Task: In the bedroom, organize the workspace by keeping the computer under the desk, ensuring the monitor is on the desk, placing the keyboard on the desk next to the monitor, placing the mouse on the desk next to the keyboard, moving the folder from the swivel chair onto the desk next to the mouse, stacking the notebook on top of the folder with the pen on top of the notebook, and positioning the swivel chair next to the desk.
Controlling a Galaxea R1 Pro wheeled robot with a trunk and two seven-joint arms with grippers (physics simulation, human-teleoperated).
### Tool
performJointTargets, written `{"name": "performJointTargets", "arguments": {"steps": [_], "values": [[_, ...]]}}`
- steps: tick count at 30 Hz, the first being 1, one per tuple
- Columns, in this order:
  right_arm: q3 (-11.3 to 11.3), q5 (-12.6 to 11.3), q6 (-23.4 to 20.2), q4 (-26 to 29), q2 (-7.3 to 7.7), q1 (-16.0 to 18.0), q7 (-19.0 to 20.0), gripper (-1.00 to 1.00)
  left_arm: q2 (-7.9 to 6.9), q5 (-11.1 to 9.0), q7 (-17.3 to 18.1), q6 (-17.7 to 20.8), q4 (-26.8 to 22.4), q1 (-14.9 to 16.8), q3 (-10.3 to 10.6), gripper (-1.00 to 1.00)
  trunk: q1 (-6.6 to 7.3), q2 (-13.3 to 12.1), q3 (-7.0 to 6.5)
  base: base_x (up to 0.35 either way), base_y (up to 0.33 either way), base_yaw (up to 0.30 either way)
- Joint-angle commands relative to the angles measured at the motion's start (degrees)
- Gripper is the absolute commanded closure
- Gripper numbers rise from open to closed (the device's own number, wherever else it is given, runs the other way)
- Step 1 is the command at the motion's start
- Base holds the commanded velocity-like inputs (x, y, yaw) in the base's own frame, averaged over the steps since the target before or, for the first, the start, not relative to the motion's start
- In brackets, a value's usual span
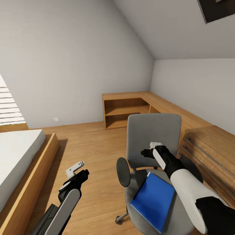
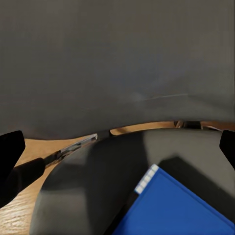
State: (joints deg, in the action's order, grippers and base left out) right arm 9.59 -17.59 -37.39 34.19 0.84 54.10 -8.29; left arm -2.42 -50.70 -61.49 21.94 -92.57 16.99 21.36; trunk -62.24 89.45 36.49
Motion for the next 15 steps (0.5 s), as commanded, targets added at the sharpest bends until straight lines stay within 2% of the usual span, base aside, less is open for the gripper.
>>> {"name": "performJointTargets", "arguments": {"steps": [1, 15], "values": [[0.4, -0.6, -0.2, 0.1, 0.1, 0.0, -0.5, -1.0, -0.05, -0.2, -0.4, 0.4, -0.1, 0.1, 0.1, -1.0, -0.22, 0.4, 0.24, 0.0, 0.0, 0.0], [0.4, -0.5, -0.2, 0.1, 0.11, 0.0, -0.5, -1.0, -0.05, -0.2, -0.4, 0.4, -0.1, 0.1, 0.2, -1.0, -3.3, 6.1, 2.76, 0.0, 0.0, 0.0]]}}
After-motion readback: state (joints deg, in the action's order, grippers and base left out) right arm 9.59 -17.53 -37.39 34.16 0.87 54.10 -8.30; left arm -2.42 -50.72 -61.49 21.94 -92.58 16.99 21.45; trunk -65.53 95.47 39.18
